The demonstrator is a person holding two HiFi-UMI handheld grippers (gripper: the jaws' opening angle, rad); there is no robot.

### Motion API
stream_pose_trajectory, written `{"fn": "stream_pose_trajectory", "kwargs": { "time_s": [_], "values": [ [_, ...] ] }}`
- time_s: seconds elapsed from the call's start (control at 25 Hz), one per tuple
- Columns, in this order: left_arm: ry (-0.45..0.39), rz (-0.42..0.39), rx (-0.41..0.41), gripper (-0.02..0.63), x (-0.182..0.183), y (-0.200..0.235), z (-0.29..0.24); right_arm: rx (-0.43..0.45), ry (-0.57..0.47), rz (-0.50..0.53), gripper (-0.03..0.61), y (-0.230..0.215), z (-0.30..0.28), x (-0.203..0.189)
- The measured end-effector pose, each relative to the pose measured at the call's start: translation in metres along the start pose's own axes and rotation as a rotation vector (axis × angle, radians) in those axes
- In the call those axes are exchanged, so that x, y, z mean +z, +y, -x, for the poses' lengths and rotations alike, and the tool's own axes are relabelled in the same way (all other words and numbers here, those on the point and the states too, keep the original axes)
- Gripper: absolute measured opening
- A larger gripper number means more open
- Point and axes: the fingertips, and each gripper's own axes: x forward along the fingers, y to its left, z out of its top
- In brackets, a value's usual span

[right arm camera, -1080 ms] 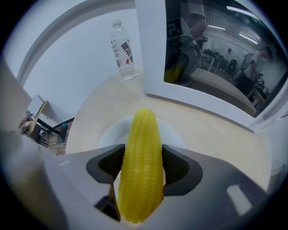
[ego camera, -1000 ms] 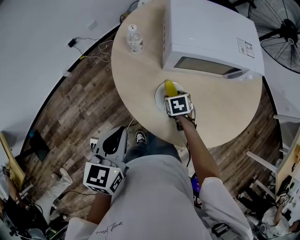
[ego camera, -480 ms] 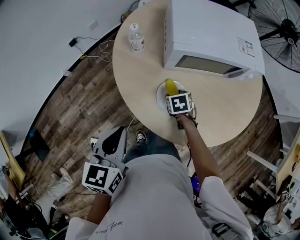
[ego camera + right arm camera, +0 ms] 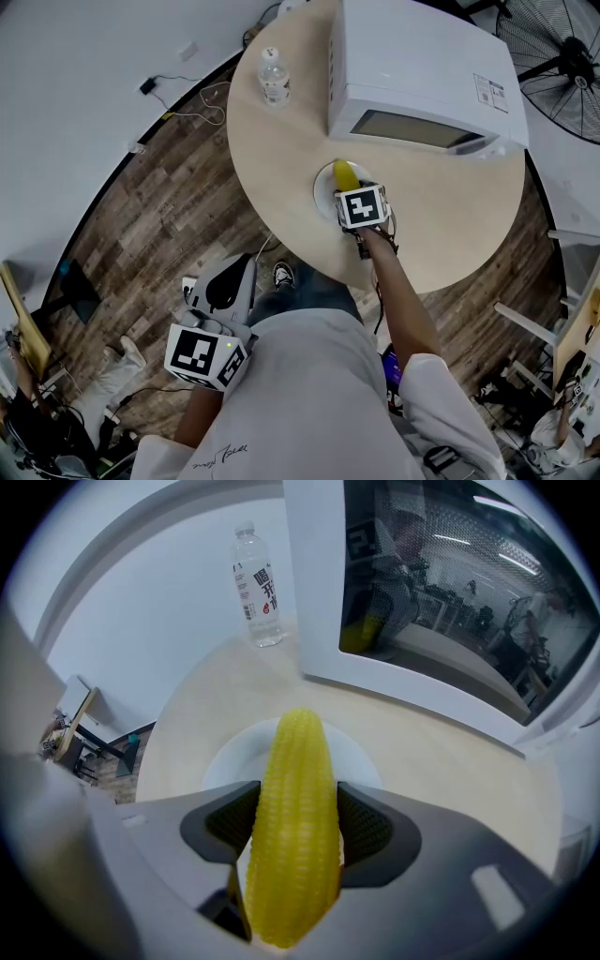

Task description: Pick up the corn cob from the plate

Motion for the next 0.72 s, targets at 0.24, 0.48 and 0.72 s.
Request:
{"fn": "stream_pose_trajectory", "kwargs": {
  "time_s": [0.24, 0.48, 0.72],
  "values": [
    [0.002, -0.002, -0.004, -0.003, -0.002, -0.003, 0.001, -0.002, -0.007, 0.005, 0.270, -0.001, 0.003, 0.000],
    [0.001, -0.007, -0.011, -0.003, -0.003, -0.008, 0.002, 0.006, -0.010, 0.003, 0.270, 0.002, 0.007, -0.002],
    [0.000, -0.013, -0.012, -0.003, -0.004, -0.012, 0.002, 0.002, -0.021, -0.005, 0.270, 0.000, 0.012, -0.004]
  ]
}}
